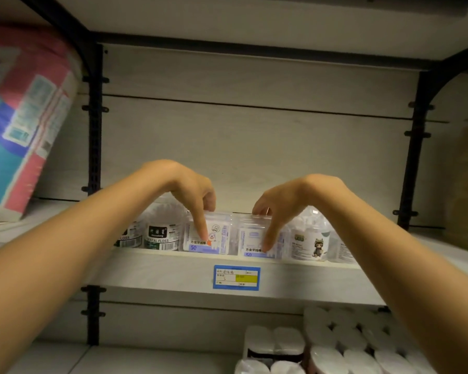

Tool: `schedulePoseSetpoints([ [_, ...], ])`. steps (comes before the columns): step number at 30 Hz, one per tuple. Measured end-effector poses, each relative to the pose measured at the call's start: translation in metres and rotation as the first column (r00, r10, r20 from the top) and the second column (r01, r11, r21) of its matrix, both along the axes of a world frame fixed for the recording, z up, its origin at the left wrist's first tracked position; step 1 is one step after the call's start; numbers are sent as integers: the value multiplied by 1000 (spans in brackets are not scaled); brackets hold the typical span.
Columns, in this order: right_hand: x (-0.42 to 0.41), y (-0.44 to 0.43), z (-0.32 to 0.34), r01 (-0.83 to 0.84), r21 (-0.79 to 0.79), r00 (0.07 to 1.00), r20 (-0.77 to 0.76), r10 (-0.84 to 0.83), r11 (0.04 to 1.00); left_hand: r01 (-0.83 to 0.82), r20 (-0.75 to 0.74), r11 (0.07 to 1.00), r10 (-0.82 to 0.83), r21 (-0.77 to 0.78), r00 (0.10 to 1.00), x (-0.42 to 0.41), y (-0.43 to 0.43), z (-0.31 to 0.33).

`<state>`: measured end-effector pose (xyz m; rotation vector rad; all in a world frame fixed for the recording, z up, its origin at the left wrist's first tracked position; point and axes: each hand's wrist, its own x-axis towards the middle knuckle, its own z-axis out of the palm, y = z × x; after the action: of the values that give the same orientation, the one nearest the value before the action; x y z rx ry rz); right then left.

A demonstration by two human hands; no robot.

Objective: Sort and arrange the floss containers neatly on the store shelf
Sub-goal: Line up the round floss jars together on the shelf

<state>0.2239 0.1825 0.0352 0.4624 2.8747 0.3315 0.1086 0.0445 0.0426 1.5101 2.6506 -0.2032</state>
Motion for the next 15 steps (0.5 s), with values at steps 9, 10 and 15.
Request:
schedulePoseSetpoints([
  [9,1,-2,-1,19,5,1000,-20,-19,1000,61,-64,998,-59,27,996,-3,-5,-4],
  [10,1,-2,-1,23,7,999,-23,-23,1000,64,-73,998,-63,24,995,-3,-5,-5],
  [15,1,-5,-1,37,20,999,1,-37,999,63,-58,998,-62,18,996,0,-8,-8],
])
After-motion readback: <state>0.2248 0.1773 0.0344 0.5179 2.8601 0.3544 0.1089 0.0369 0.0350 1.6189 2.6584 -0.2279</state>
